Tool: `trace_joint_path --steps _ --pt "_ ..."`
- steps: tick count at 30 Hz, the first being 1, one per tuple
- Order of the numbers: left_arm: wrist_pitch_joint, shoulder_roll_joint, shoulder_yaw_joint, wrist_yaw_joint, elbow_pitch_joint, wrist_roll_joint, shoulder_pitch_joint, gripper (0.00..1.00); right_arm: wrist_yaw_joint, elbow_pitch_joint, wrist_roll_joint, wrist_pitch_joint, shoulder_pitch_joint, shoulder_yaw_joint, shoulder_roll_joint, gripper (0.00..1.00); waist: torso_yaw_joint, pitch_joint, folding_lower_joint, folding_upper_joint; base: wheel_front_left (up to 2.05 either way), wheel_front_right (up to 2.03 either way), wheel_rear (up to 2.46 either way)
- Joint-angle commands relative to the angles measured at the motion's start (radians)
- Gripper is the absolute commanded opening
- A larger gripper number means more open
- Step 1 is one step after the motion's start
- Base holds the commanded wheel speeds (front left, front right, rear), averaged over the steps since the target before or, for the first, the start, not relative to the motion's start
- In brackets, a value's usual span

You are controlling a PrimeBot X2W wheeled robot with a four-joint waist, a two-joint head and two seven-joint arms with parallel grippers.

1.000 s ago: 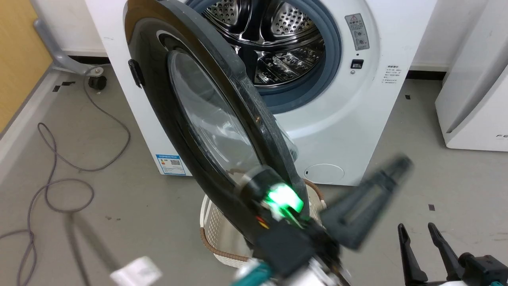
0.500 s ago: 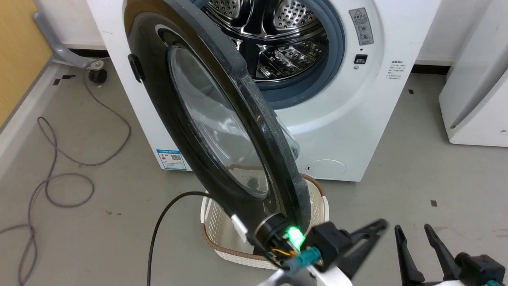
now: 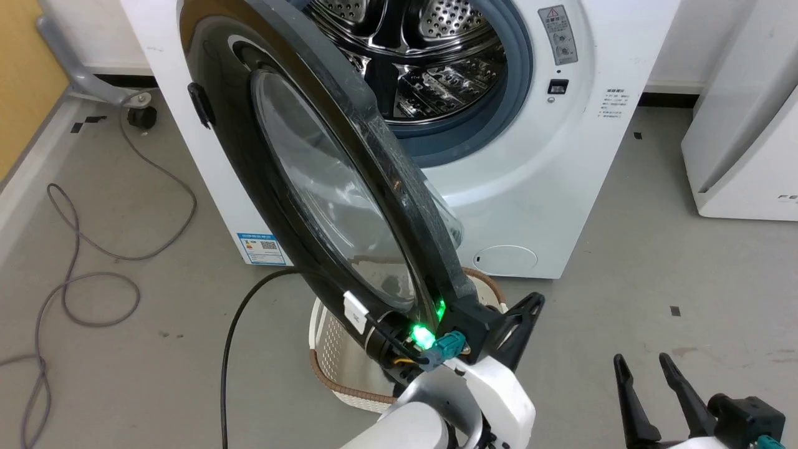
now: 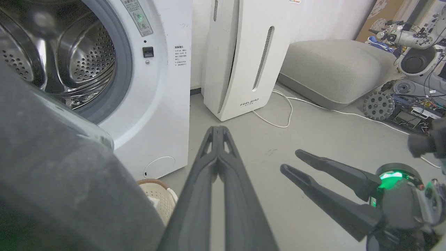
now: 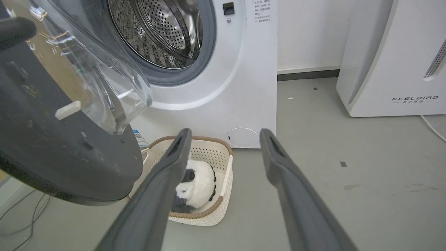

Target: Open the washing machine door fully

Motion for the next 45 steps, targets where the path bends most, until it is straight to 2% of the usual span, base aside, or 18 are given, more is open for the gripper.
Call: trace_joint_path --steps 1,5,16,32,45 --pt "-0.011 0.001 -0.006 0.012 0.014 -0.014 -0.018 0.0 -0.001 0.006 0.008 -0.006 -0.017 0.001 0.004 1.0 0.0 0.0 0.0 0.0 0.0 0.0 0.0" --pt "-0.023 0.001 -0.016 0.034 0.04 -0.042 -0.019 0.0 -0.001 0.019 0.017 -0.008 -0.02 0.004 0.004 1.0 0.004 -0.002 0.0 0.0 0.0 0.0 0.0" --pt "-0.051 0.02 -0.019 0.058 0.062 -0.054 0.009 0.0 -0.001 0.037 0.026 -0.004 -0.021 0.002 0.004 1.0 0.027 -0.015 0.0 0.0 0.0 0.0 0.0" --pt "-0.022 0.14 -0.007 0.159 -0.111 -0.038 0.118 0.0 -0.001 0.054 0.049 -0.003 0.002 0.011 0.004 1.0 0.04 -0.051 0.0 0.0 0.0 0.0 0.0" --pt "0.02 0.234 0.004 0.266 -0.279 -0.035 0.241 0.0 -0.001 0.063 0.056 0.005 0.025 0.004 0.004 1.0 0.072 -0.076 0.0 0.0 0.0 0.0 0.0"
